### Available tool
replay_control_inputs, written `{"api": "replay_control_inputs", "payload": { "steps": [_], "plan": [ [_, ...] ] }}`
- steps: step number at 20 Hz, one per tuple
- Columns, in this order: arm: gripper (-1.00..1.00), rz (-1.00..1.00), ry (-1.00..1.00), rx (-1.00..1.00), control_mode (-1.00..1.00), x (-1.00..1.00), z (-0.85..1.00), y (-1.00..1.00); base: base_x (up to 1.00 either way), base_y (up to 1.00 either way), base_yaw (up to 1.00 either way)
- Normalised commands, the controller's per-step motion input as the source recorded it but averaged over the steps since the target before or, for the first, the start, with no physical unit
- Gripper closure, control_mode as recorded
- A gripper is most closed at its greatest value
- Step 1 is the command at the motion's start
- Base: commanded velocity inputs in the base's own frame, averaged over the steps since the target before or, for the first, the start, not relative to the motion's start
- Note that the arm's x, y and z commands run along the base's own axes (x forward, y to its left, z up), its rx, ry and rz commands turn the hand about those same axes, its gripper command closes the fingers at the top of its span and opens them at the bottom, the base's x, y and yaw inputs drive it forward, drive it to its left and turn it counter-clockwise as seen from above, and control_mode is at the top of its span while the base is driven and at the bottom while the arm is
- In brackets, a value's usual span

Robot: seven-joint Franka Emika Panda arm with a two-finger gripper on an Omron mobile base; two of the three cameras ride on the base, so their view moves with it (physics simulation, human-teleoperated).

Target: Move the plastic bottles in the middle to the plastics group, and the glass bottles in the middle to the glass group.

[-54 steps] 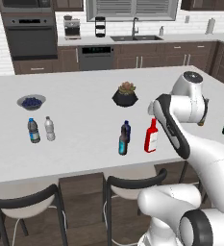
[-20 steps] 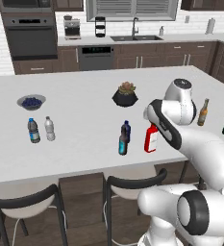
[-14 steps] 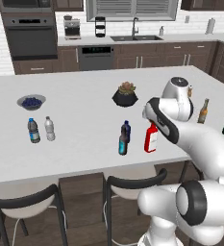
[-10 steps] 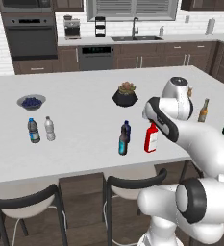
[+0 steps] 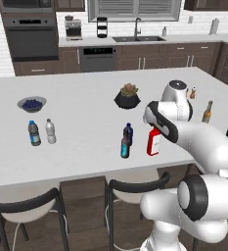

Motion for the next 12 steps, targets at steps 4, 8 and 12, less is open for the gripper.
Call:
{"api": "replay_control_inputs", "payload": {
  "steps": [4,8,12],
  "plan": [
    [-1.0,0.06,0.0,0.0,-1.0,0.3,0.0,0.0,0.0,0.0,0.0],
    [-1.0,0.04,0.0,0.0,-1.0,0.16,0.0,-0.02,0.0,0.0,0.0],
    [-1.0,0.02,0.0,0.0,-1.0,0.04,-0.09,-0.03,0.0,0.0,0.0]
  ]
}}
